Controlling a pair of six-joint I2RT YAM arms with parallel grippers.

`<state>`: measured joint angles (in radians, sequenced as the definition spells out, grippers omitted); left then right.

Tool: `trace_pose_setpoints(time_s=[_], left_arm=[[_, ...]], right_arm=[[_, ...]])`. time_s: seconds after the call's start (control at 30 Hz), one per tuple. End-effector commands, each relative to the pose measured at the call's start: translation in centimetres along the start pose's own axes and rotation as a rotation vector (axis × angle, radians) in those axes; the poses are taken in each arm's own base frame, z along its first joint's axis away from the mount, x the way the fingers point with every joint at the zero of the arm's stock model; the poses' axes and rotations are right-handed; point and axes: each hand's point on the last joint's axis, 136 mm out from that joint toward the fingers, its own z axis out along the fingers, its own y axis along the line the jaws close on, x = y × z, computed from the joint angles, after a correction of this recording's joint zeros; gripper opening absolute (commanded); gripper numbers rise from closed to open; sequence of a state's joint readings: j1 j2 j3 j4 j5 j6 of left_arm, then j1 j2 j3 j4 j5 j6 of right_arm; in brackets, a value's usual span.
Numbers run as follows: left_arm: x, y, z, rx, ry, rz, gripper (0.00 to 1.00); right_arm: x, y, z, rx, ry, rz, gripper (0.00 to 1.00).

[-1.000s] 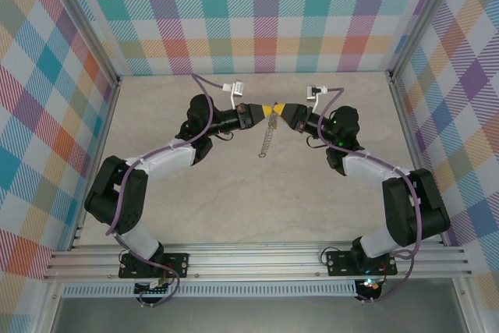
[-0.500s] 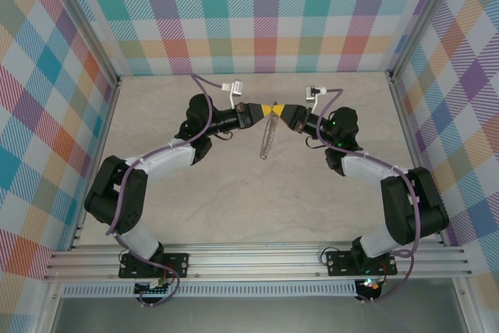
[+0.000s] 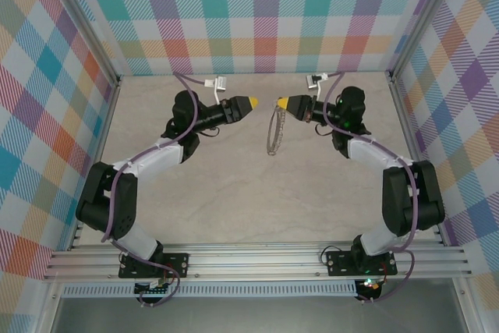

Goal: Put the keys on the keyring

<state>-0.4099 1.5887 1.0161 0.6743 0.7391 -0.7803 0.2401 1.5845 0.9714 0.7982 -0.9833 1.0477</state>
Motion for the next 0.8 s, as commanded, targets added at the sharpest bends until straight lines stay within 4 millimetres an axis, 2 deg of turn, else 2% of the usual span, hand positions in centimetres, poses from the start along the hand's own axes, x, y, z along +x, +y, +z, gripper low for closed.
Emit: trace_pose_setpoints(time_s=[0.0,0.13,0.4,0.77], left_arm=[[0.0,-1.1,-0.2,0.024,0.032,0.061,0.66],[0.3,-1.3,-0.2,0.036,0.057,0.074,0.57],[0.7,-1.6,0.2,0.075,0.082,0.066,0.45],[1.8,-2.4,1.5,0.121,0.133,0.061,0.4]], right_arm=[[1.0,1.0,0.5,-0.076,0.138,-0.047,0.0],[1.4,0.9,0.8,-0.107,0.21,-0.05,0.0],[1.7,0.6,1.1,-0.111,0.236,-0.046,0.0],[2.3,0.8,2.6,-0.129,0.263,-0.04,0.0]])
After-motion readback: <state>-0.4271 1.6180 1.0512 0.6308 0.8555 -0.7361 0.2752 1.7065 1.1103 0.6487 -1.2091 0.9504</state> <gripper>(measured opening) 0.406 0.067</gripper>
